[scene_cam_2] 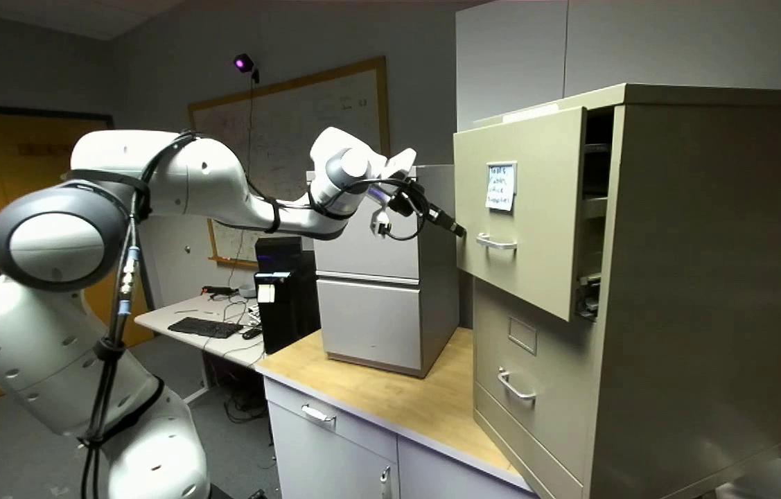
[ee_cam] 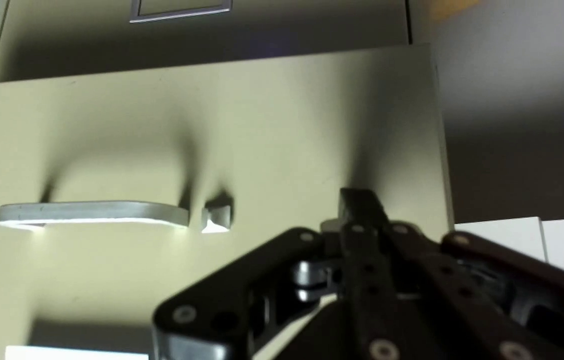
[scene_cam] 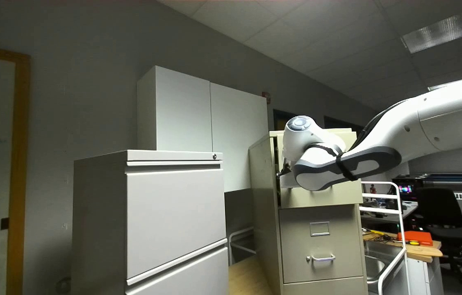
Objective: Close the upper drawer of the file cabinet
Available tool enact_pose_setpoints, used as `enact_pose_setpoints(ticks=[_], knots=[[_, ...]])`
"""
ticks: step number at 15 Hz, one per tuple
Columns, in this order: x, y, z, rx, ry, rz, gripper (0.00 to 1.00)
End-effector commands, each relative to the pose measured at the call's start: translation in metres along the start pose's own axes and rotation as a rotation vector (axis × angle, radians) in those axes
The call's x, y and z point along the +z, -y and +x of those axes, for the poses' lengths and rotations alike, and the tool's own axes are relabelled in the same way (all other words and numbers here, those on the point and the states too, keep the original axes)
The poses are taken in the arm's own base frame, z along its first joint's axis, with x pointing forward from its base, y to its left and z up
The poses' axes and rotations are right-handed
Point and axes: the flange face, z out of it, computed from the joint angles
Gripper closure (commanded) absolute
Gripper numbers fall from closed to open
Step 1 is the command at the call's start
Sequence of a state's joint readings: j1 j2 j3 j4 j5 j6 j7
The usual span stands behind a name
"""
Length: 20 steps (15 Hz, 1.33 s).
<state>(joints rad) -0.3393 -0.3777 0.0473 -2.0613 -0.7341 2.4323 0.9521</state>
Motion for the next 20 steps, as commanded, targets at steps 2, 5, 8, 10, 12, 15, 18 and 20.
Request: enact_pose_setpoints(ticks=[2, 5, 8, 10, 12, 15, 18, 20], knots=[[0.039, 0.027, 0.041, -0.008, 0.001, 0.019, 1.00], [0.044, 0.031, 0.050, -0.010, 0.016, 0.000, 1.00], [0.050, 0.033, 0.060, -0.004, 0.032, -0.013, 1.00], [0.055, 0.034, 0.066, 0.004, 0.047, -0.017, 1.00], [0.061, 0.034, 0.072, 0.010, 0.062, -0.018, 1.00], [0.071, 0.036, 0.080, 0.017, 0.077, -0.022, 1.00], [0.080, 0.037, 0.088, 0.025, 0.086, -0.022, 1.00], [0.084, 0.036, 0.091, 0.030, 0.095, -0.027, 1.00]])
